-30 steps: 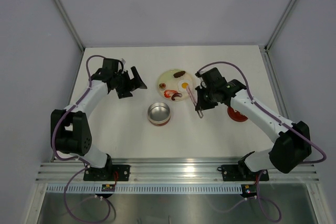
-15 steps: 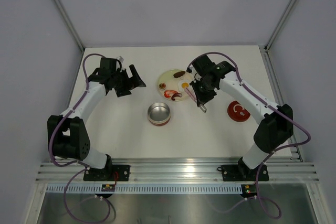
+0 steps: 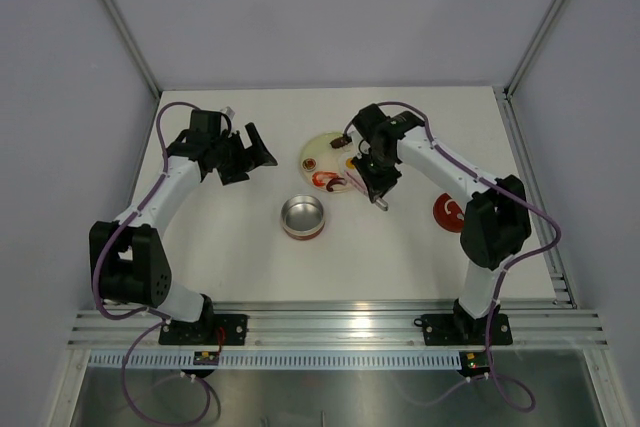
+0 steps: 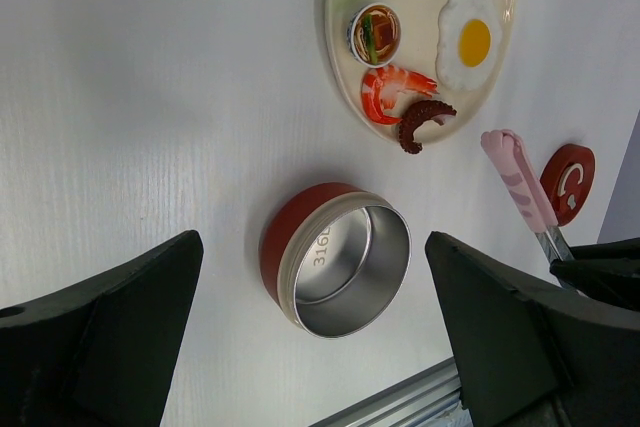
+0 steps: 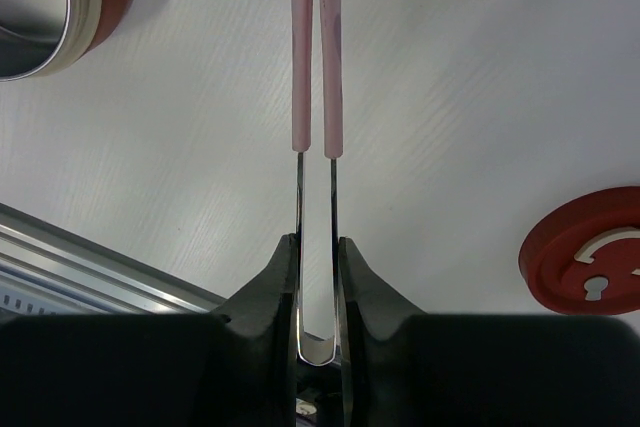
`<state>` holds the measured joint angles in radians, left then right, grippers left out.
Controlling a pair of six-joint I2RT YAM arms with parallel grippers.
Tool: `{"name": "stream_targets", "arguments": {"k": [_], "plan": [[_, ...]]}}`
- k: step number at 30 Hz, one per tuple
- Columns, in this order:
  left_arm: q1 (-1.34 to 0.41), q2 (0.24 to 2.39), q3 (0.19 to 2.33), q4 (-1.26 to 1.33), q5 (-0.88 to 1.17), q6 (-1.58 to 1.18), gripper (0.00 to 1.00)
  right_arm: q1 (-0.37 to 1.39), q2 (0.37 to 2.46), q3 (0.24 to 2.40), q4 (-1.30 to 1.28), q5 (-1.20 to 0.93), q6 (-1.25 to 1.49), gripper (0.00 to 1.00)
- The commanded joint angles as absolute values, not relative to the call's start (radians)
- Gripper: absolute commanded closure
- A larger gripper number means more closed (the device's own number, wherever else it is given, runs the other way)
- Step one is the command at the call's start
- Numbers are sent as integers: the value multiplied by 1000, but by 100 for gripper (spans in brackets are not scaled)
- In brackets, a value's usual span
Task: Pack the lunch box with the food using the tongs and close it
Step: Pick up the fake food from the plate.
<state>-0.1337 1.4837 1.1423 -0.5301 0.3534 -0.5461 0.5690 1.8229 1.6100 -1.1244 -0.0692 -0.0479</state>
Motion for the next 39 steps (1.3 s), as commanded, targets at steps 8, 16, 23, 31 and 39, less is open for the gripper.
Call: {"name": "stream_targets", "arguments": {"k": [8,16,23,31,39], "plan": [[-135,1479,1141,-509,336,-543,1,558,1917,1697,-1091,-63,-104,75],[-135,1489,1146,-514,331,-537,1,555,1954,1709,-1083,-64,-113,71],[-137,1503,1150,-515,331,-535,1,542,1970,1707,-1080,-46,-110,66],[-135,1506,1155,-517,330,-534,1,535,1960,1678,-1077,-43,-109,65],[-137,1505,1157,-522,330,-531,1,534,1959,1669,-1078,-64,-113,62]]}}
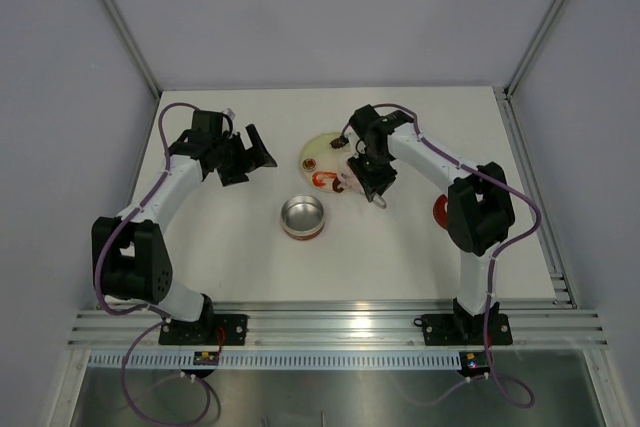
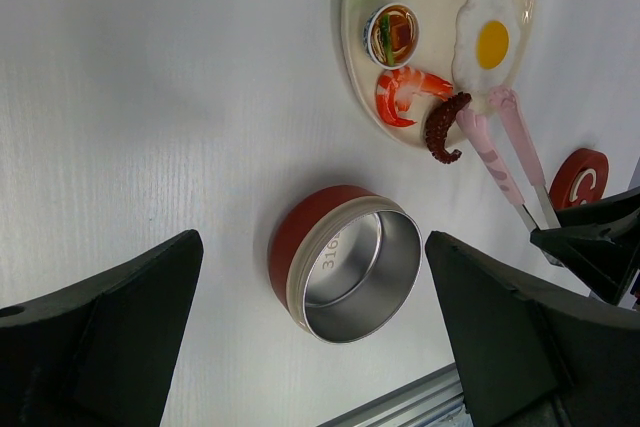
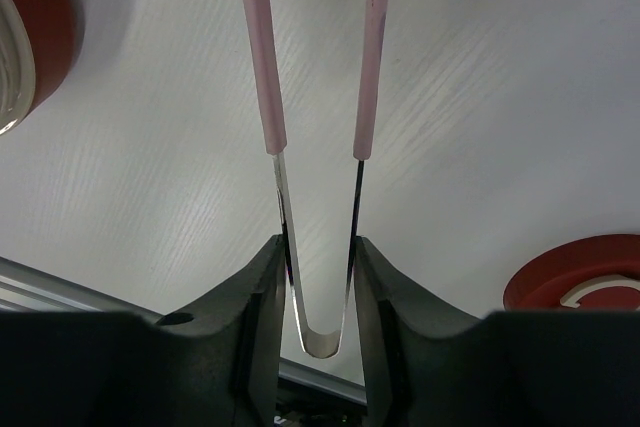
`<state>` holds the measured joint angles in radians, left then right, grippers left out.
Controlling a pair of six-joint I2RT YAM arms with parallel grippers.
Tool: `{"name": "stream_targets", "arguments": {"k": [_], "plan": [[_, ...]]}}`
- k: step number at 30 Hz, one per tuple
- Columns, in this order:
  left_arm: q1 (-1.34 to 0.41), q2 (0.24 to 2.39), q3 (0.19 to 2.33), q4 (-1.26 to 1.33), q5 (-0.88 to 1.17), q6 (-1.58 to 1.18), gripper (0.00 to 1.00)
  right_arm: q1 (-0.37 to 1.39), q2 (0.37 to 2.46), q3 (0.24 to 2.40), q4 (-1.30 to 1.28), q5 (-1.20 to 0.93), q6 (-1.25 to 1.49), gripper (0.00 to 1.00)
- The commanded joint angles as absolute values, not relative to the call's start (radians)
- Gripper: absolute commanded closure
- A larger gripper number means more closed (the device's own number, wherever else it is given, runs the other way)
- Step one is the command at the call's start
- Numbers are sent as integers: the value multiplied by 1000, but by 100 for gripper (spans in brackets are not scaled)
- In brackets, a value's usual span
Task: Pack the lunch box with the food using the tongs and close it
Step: Pick up the fake food from the plate.
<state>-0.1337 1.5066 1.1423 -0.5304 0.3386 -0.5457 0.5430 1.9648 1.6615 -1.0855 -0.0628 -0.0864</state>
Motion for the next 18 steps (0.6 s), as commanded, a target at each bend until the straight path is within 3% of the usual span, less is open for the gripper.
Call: {"name": "stream_targets", "arguments": {"k": [1,18], "plan": [[-137,1505,1155,-522,330,-532,1,534,1959,1670,-1081,-66,-112,62],[-135,1496,1143,-512,336,-535,1,534,1835,1643,-1045,-66,-6,64]]}}
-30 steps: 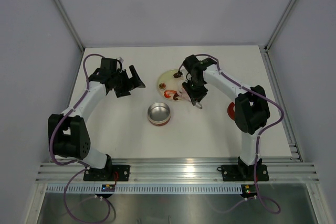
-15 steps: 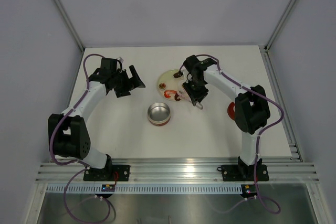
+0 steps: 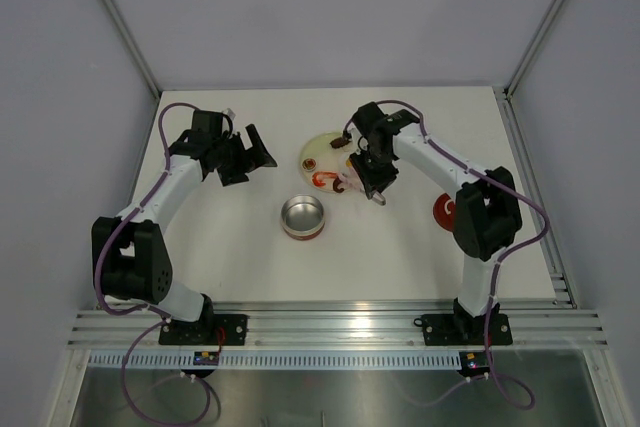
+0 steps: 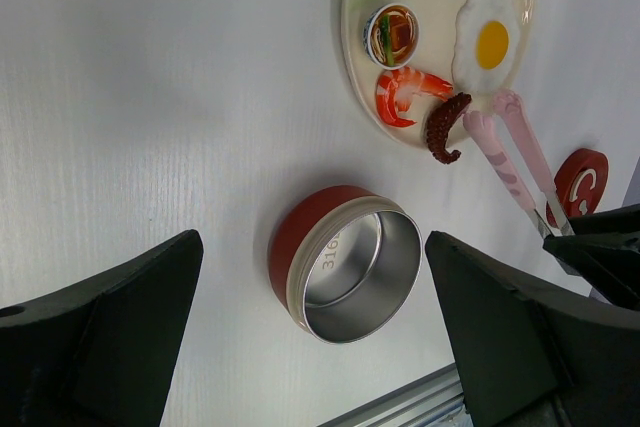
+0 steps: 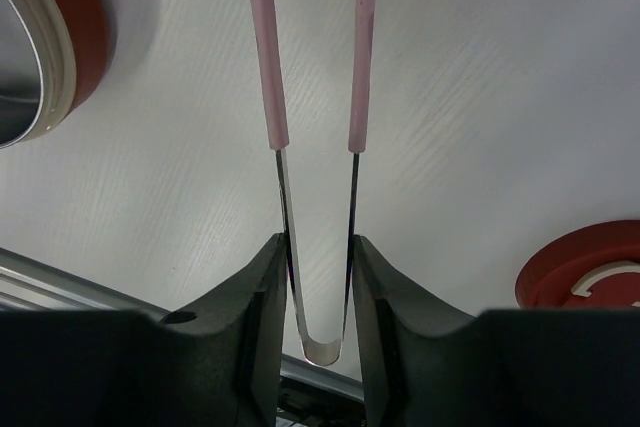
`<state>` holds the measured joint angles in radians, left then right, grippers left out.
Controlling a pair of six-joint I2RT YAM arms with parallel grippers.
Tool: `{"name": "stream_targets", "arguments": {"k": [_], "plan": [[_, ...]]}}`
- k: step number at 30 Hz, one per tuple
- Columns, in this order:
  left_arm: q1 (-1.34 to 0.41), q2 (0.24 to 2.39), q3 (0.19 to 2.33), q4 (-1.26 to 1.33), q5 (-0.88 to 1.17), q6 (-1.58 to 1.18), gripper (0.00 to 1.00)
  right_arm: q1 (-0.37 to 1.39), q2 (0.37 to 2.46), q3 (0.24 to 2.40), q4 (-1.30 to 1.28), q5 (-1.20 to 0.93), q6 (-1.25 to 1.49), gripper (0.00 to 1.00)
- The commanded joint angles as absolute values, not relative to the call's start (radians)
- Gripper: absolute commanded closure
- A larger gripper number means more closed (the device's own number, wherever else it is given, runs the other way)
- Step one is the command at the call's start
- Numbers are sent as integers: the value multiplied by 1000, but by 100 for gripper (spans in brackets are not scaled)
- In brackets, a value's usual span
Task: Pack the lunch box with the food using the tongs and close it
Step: Pick up the fake food from the plate.
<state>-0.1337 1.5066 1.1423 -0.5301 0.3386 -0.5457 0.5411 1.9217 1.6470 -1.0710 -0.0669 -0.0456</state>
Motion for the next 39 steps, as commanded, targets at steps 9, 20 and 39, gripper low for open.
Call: {"name": "stream_targets", "arguments": {"k": [9,20,39], "plan": [[-137,1503,1138,-502,344,-540,1,535,1761,1539,-977,-127,199,63],[-135,1506,1140,-503,342,-537,1,555,1640,1382,-790,-218,558,59],[-135,1509,1146,-509,336,-535,1,558,1637,1407,-773,-180,568,60]]}}
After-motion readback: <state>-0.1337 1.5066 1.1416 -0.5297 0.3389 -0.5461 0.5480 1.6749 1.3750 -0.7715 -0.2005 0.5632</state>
